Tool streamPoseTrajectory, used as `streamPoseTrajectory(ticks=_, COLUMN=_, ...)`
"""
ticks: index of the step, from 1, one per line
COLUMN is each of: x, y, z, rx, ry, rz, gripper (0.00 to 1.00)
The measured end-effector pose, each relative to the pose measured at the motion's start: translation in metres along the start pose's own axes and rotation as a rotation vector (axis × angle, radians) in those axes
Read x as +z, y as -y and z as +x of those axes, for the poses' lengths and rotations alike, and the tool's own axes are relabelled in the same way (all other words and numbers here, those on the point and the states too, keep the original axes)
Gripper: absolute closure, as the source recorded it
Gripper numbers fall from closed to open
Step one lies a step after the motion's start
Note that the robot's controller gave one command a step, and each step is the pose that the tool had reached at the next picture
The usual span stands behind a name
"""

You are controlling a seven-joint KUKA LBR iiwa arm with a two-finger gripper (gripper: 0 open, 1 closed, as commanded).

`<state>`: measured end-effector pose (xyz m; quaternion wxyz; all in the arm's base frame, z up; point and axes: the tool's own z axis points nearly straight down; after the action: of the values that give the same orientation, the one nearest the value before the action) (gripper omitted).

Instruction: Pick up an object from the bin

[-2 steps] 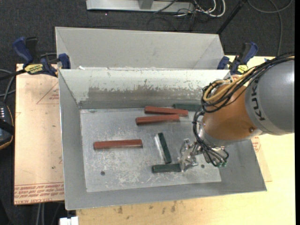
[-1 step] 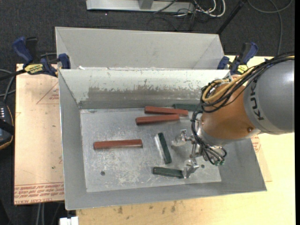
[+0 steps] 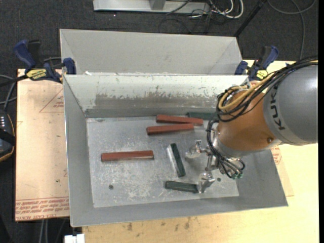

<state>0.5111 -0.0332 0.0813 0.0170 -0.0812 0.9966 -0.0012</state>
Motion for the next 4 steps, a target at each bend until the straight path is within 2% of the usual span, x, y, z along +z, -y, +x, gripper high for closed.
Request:
streamPoseTrajectory(ticks=1, x=-0.003, y=-0.068, z=-0.004, rx=0.118, ry=-0.028, rz=-0.004, gripper=1.0)
streamPoseTrajectory(ticks=2, x=-0.001, y=-0.069, z=-0.006, rx=0.119, ry=-0.016, rz=-0.005, gripper=0.0)
streamPoseTrajectory(ticks=3, x=-0.001, y=-0.069, z=-0.006, rx=0.119, ry=-0.015, rz=-0.004, gripper=0.0)
streamPoseTrajectory(ticks=4, x=-0.01, y=-0.104, z=-0.015, rx=0.135, ry=-0.027, rz=-0.002, gripper=0.0)
